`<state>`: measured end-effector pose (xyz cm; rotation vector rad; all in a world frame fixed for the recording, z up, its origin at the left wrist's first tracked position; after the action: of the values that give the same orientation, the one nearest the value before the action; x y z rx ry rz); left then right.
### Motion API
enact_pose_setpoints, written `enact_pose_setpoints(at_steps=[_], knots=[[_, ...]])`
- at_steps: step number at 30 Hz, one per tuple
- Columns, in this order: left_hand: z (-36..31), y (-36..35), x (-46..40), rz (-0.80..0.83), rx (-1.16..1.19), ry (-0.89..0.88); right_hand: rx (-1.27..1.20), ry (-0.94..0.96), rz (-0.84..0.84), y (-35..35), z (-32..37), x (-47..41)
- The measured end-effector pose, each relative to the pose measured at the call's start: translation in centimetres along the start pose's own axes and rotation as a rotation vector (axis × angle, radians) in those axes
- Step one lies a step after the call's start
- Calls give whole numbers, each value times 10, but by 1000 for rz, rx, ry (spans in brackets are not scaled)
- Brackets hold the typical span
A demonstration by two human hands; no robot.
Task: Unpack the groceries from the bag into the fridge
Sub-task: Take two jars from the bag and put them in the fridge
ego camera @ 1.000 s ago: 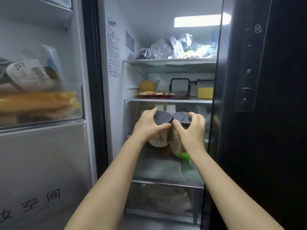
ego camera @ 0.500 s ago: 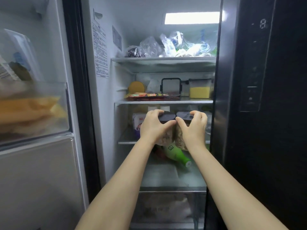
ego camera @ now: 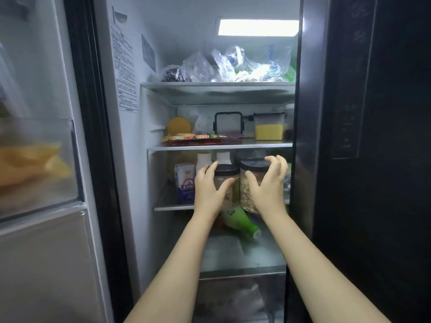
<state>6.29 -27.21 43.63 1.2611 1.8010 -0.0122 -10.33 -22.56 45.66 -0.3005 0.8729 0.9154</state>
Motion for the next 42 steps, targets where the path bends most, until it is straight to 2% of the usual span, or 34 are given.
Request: enact_pose_setpoints(at_steps=[3, 9, 14, 19, 26, 42], knots=[[3, -1, 3, -34, -117, -16, 39, 53, -69, 6, 3, 2], [10, -3, 10, -97, 60, 72, 310, 42, -43, 3, -4, 7], [12, -12, 18, -107, 4, 10, 402, 14, 21, -7, -13, 15], [13, -29, 22, -42, -196, -38, 489, -2, 197, -27, -28, 24], [11, -46, 9, 79, -170, -69, 393, -96, 425, -58, -59, 35], [17, -67, -16, 206, -262, -28, 545, -148, 396, -65, -78, 30]])
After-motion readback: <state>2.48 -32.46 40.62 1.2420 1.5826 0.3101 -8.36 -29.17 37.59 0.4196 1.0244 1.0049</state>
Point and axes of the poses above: each hand's wrist, its own x-axis away from the middle knuckle, its own y-axis out of the back of the hand, z = x × y, the point moved 9 cm from there along -x, towards the middle knuckle, and after that the axes turned 8 degrees about -x, right-handed, at the moved point
